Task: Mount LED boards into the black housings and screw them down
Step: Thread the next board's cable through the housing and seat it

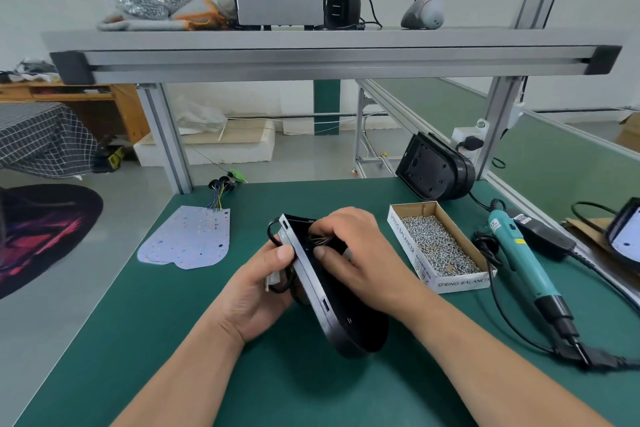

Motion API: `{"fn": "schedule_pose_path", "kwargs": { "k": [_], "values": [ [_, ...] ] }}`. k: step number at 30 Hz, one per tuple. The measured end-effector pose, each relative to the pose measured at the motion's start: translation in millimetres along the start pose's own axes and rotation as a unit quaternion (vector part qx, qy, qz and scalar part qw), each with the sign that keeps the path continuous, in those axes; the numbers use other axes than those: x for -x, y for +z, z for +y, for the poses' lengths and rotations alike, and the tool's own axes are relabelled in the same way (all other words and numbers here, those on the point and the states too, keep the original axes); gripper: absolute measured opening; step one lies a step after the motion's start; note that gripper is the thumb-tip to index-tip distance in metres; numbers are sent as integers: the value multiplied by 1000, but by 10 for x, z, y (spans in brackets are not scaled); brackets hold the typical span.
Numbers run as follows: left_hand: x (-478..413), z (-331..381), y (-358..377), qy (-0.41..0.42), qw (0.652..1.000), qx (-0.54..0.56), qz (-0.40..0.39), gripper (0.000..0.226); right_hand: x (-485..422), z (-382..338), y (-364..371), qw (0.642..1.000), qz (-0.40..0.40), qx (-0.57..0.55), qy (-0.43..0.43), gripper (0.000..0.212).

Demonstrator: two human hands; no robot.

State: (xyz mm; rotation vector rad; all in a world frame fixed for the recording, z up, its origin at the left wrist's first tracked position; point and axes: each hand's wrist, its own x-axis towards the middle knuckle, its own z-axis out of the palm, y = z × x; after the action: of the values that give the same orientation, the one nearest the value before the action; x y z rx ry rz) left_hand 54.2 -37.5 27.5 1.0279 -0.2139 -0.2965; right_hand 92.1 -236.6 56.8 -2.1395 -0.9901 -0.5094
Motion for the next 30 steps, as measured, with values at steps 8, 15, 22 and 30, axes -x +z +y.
{"fn": "schedule_pose_path", "kwargs": {
  "k": [8, 15, 22, 30],
  "values": [
    [-28, -9, 9, -7, 1000, -26, 4, 80, -50, -30, 22, 999, -15, 41, 22, 12],
    [-24, -16, 63, -17, 999, -47, 19, 56, -50, 4, -2, 991, -18, 126, -37, 11],
    [-6, -17, 72, -8, 998, -57, 7, 47, -48, 16, -19, 997, 12, 77, 9, 16],
    [-32, -38, 39, -16, 998, -50, 22, 49, -46, 29, -12, 994, 35, 107, -11, 12]
  ]
}}
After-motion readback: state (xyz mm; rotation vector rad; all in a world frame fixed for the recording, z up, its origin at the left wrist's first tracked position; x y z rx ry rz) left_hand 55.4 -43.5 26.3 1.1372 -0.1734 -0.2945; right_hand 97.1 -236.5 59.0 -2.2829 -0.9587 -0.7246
